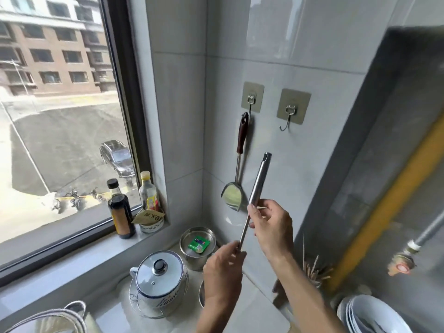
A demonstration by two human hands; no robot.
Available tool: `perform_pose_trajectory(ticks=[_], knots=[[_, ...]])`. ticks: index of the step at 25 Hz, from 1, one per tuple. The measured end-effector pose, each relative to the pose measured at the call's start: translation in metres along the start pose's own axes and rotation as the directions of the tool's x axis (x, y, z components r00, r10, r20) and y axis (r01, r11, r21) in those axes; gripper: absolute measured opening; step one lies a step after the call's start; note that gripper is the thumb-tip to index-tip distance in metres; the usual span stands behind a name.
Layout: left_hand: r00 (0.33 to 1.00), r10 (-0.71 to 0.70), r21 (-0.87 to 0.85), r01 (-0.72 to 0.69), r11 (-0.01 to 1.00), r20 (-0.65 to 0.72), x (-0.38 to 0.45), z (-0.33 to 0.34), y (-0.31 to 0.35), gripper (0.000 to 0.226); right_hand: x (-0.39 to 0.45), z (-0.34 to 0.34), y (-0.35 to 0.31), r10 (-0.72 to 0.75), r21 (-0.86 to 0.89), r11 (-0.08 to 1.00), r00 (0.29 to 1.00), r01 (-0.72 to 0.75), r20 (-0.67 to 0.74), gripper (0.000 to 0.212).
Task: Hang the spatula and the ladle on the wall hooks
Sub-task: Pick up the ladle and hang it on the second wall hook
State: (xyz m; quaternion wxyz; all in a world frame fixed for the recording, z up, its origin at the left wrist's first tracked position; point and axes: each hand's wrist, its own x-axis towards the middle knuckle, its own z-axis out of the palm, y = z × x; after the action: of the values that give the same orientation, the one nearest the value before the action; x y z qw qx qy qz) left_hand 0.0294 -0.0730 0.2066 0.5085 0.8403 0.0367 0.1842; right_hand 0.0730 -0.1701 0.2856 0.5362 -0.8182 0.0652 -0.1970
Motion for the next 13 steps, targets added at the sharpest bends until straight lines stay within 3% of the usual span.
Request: perform_pose_trajectory(ticks=[5, 10, 13], knots=[[0.987, 0.153, -0.097, -0.157, 0.983, -0.044, 0.048, 0.004, 0.061, 0.011, 0.037, -0.032, -0.067, -0.170, -0.030, 0.985, 0.981, 0.168, -0.092, 0.015], [0.984, 0.172, -0.022, -0.173, 0.985, -0.041, 0.059, 0.014, 0.058, 0.011, 0.052, -0.025, -0.063, -0.123, -0.083, 0.990, 0.990, 0.117, -0.065, 0.016], [0.993, 0.115, -0.020, -0.116, 0.993, -0.036, 0.060, 0.023, 0.049, 0.011, 0.056, -0.019, -0.048, -0.086, -0.089, 0.993, 0.995, 0.081, -0.052, 0.014]])
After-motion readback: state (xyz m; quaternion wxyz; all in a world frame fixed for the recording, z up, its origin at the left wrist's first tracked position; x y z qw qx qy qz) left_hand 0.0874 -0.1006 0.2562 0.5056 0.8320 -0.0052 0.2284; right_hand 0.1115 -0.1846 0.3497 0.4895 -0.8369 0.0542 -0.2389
